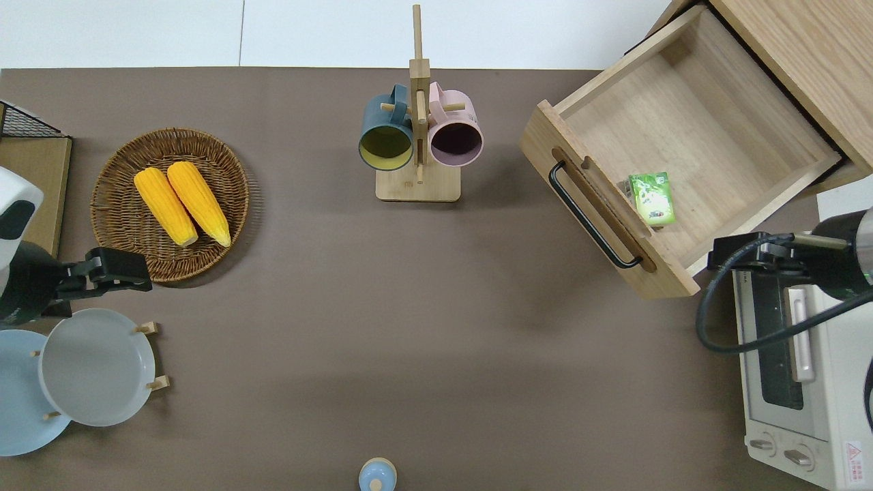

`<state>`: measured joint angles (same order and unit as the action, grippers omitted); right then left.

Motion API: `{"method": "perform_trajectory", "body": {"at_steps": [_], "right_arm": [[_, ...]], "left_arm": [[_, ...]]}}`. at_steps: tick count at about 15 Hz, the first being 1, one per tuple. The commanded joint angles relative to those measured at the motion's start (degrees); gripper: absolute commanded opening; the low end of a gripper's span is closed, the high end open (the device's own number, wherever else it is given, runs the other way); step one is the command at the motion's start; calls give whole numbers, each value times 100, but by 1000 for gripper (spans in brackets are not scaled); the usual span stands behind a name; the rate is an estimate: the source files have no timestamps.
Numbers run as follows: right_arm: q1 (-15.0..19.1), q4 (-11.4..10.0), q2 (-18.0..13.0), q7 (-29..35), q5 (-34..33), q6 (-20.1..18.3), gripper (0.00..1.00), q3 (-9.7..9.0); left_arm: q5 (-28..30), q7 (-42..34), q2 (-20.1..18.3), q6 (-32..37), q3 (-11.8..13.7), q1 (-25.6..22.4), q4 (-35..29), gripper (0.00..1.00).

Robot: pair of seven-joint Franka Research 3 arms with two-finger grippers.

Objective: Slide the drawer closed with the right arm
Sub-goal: 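Move the right gripper up to the front handle of the open wooden drawer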

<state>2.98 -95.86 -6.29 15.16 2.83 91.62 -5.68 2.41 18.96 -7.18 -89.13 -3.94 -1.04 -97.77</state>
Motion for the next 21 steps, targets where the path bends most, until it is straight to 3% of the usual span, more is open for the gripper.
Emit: {"method": "perform_trajectory", "body": {"at_steps": [1,4,7,9,12,14,18,21], "right_arm": [[-26,216,110,39,-325,-274,917,-47],[-26,217,110,40,-318,-285,768,-48],[-26,217,110,188,-301,-337,440,-48],[-26,217,128,548,-292,-364,214,-161],[-26,261,128,1285,-213,-486,13,-328],[-87,253,119,2065,-143,-496,0,-495],[-577,244,75,3796,104,-408,0,-478],[-947,86,145,5327,86,136,0,-513]], "left_arm": [[5,-51,-47,97,25,7,21,993],[5,-51,-47,89,25,7,21,993],[5,-51,-47,97,25,7,21,993],[5,-51,-47,89,25,7,21,993],[5,-51,-47,89,25,7,21,993],[5,-51,-47,89,25,7,21,993],[5,-51,-47,97,25,7,21,993],[5,-51,-47,89,25,7,21,993]]}}
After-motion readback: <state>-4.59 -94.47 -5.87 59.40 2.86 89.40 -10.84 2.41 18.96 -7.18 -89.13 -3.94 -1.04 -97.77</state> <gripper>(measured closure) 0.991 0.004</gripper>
